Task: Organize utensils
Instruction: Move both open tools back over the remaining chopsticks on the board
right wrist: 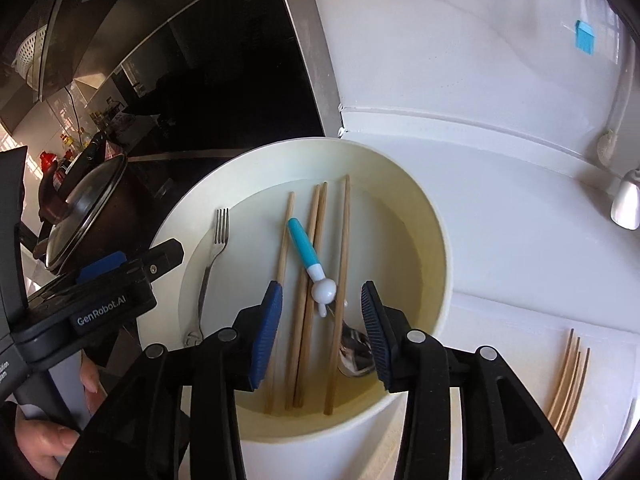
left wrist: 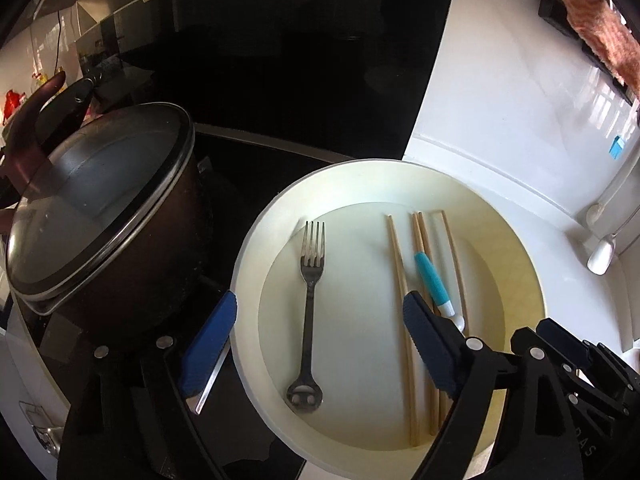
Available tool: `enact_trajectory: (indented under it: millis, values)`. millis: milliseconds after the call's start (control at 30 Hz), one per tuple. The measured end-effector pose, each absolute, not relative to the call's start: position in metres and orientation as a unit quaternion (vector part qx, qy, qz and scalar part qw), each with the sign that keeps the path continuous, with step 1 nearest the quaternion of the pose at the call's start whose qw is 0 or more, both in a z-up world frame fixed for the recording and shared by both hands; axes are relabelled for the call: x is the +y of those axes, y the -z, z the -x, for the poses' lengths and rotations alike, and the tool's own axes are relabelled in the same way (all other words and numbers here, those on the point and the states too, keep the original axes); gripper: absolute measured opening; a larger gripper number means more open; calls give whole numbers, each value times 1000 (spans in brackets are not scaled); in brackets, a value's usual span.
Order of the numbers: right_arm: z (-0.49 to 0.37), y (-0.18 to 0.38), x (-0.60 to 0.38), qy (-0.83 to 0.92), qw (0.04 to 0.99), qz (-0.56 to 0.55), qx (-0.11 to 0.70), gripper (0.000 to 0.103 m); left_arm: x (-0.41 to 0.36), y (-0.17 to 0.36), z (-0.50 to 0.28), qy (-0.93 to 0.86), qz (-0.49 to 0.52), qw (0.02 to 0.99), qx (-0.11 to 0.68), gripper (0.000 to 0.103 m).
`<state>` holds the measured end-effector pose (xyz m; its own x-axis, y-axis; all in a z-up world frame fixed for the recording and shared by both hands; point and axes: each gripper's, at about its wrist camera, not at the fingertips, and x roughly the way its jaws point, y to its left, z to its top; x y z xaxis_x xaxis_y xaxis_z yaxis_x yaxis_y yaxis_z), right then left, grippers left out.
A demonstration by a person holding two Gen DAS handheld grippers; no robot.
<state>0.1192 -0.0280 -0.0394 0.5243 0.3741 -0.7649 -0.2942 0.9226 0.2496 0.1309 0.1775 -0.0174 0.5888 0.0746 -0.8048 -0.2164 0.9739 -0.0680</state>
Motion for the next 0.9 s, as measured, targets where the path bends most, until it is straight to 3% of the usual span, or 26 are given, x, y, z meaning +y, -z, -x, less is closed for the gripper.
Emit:
enact_trajectory:
  millis: [467, 900]
  values:
    - [-26, 53, -196, -76, 887, -92, 446, 41, 54, -3, -66, 9, 63, 905, 421, 90]
    - [17, 96, -286, -60, 883, -102, 455, 41, -51, 43, -25, 66, 22, 895, 441, 92]
